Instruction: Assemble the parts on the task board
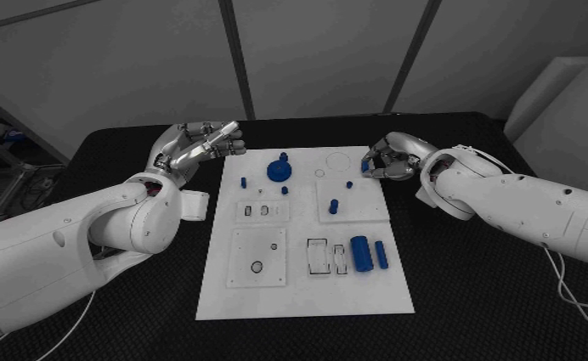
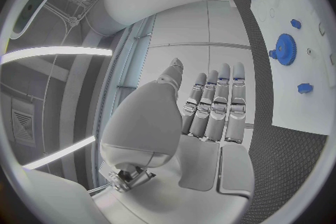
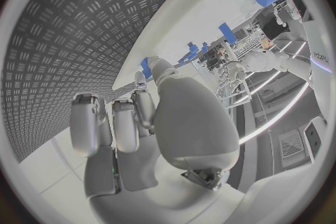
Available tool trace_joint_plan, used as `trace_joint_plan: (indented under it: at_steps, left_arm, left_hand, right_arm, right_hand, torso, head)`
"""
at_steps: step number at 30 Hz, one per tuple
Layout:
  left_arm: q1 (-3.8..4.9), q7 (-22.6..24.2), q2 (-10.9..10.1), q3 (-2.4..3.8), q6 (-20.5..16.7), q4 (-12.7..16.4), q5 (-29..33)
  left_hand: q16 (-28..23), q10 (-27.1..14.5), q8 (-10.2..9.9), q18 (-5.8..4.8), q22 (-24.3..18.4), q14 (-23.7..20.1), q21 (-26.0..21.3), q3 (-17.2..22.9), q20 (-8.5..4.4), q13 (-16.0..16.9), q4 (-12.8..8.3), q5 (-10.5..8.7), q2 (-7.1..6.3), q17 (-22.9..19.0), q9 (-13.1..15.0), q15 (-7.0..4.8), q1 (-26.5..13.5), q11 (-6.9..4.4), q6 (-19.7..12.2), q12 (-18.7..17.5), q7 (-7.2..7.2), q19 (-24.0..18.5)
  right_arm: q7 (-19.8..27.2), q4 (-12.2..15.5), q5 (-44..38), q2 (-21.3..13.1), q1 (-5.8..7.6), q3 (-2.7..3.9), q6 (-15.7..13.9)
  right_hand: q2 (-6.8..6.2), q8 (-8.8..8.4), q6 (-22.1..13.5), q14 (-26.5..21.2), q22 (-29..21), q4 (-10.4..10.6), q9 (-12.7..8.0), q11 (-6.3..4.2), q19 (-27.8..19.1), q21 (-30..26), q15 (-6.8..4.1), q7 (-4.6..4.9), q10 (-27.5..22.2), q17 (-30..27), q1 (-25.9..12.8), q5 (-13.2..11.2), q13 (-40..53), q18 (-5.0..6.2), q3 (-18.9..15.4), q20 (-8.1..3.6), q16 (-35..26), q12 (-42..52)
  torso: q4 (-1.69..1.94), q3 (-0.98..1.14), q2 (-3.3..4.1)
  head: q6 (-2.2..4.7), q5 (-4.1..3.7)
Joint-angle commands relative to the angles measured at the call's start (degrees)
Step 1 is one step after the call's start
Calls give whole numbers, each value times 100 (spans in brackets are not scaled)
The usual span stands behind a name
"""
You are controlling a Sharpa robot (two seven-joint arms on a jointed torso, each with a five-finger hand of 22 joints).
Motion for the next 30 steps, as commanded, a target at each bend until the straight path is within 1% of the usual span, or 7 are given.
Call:
trace_joint_plan:
  at_steps: [1, 16, 25, 30]
  left_arm:
    - [6, 16, 2, 5, 69, 5, -37]
    - [4, -9, 9, 5, 82, -7, -37]
    - [3, -26, 11, 5, 91, -13, -37]
    - [3, -31, 12, 5, 90, -16, -37]
  left_hand:
    - [-24, -10, -31, -58, -8, -5, -21, -3, -1, -3, -30, -33, 50, -8, -3, 28, 4, 18, 3, -30, 48, 32]
    - [-28, -19, -37, -58, -10, -4, -21, -5, 0, -5, -33, -33, 48, -8, -5, 30, 1, 22, -5, -35, 53, 33]
    - [-32, -27, -41, -58, -11, -2, -22, -7, 1, -6, -36, -33, 48, -8, -6, 31, -1, 25, -10, -38, 57, 33]
    - [-32, -27, -41, -58, -11, -2, -22, -7, 1, -6, -36, -33, 48, -8, -6, 31, -1, 25, -10, -38, 57, 33]
  right_arm:
    - [-46, 7, 14, 9, 7, 1, -17]
    - [-21, -15, 15, 48, 7, 1, -52]
    - [46, -6, 49, 63, 7, 1, -42]
    - [63, -4, 57, 67, 7, 1, -35]
  right_hand:
    - [-8, -40, -70, 482, 332, 14, -6, 5, -34, -24, 40, -2, -54, 943, -51, -31, -13, -47, -37, 28, -40, -32]
    - [-8, -59, -124, 482, 312, 16, -5, 18, -46, -34, 51, 10, -65, 940, -54, -29, -21, -43, -38, 40, -42, -41]
    - [74, 4, -42, 485, 325, -18, 25, 12, -37, -31, 53, 2, -26, 954, 10, 2, 28, -44, 30, 50, -36, 6]
    - [141, 101, 130, 488, 334, -35, 60, -21, -30, -29, 31, -40, 13, 966, 31, 22, 72, -45, 88, 40, -31, 48]
  torso:
    - [0, 1, 0]
    - [-1, 1, 1]
    - [-2, 1, -1]
    - [-3, 2, 2]
  head:
    - [2, -3]
    - [3, -6]
    - [-1, -5]
    - [-4, -6]
